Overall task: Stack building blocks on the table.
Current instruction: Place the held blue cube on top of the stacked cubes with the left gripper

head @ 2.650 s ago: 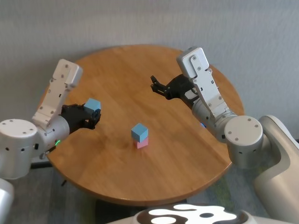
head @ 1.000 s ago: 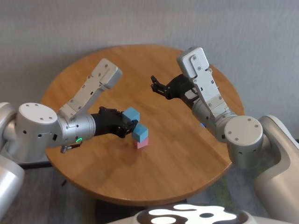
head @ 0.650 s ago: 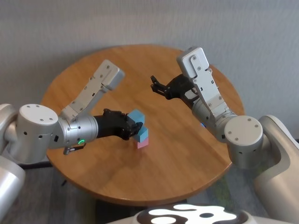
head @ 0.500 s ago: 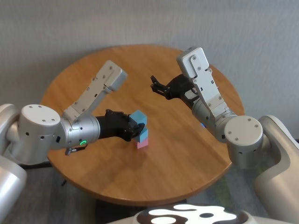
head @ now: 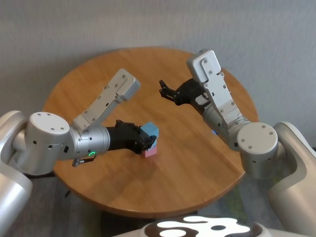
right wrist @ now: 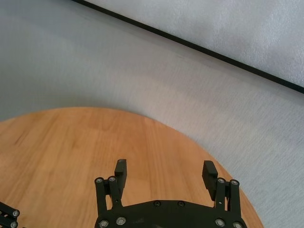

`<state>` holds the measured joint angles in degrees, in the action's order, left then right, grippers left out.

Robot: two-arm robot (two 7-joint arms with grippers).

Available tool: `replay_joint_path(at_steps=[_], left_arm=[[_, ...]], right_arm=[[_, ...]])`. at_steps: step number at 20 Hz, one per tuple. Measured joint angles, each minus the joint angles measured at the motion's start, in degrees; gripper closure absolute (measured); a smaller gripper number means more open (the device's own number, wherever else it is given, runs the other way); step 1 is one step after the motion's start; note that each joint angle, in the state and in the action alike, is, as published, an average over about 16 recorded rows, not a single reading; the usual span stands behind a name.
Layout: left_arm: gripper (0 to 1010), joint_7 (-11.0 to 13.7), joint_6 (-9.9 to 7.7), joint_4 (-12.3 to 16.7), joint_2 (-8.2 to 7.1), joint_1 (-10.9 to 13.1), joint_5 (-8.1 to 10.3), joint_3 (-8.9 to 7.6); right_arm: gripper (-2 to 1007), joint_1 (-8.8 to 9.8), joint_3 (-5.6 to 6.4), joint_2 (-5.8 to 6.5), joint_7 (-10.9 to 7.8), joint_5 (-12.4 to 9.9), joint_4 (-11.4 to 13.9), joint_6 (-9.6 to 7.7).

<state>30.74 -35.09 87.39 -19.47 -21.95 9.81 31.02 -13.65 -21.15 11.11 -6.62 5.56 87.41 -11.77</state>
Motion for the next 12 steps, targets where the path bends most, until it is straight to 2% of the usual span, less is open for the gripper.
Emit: replay_joint_path(at_steps=[12], left_arm=[[609, -0.5, 0.25, -0.5, -0.47, -0.5, 1.17, 0.87]], right_arm=[[0, 0.0, 0.0, 0.0, 0.0, 0.0, 0.0, 0.0]])
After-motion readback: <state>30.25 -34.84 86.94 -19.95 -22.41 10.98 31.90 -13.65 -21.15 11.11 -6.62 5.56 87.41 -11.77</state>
